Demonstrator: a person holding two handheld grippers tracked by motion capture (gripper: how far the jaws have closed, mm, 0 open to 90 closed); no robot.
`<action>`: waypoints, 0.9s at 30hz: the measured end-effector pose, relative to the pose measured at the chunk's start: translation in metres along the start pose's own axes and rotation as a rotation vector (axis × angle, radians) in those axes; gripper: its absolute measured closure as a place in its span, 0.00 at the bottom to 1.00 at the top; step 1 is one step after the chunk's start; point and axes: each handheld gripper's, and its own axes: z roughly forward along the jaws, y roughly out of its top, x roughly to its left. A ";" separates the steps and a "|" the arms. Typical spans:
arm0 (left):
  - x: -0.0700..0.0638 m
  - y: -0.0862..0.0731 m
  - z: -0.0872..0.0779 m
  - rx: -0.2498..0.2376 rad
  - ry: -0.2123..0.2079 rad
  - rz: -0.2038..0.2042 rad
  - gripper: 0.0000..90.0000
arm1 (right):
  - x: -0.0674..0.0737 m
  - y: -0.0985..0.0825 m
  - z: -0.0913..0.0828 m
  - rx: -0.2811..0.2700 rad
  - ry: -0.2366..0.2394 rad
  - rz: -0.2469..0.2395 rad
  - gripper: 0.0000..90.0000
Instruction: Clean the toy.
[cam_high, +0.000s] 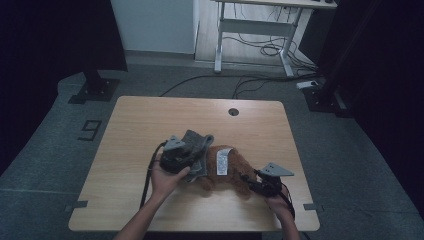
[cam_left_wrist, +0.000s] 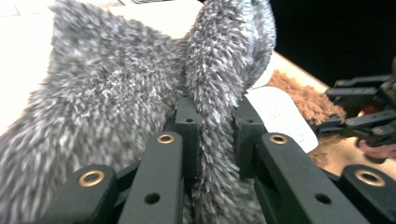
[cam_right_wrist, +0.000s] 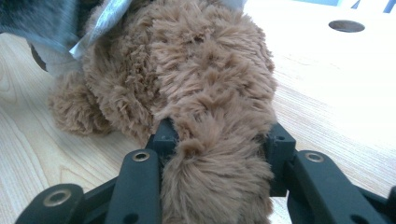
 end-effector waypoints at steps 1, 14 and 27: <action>0.003 -0.002 -0.005 -0.008 0.014 0.004 0.85 | 0.000 0.000 0.000 0.000 -0.002 -0.001 0.66; 0.029 -0.043 -0.027 0.017 0.033 -0.050 0.85 | 0.002 0.000 0.000 0.008 0.028 0.001 0.62; 0.032 -0.064 -0.028 0.006 -0.015 -0.090 0.85 | 0.005 0.032 -0.011 0.003 0.058 -0.019 0.28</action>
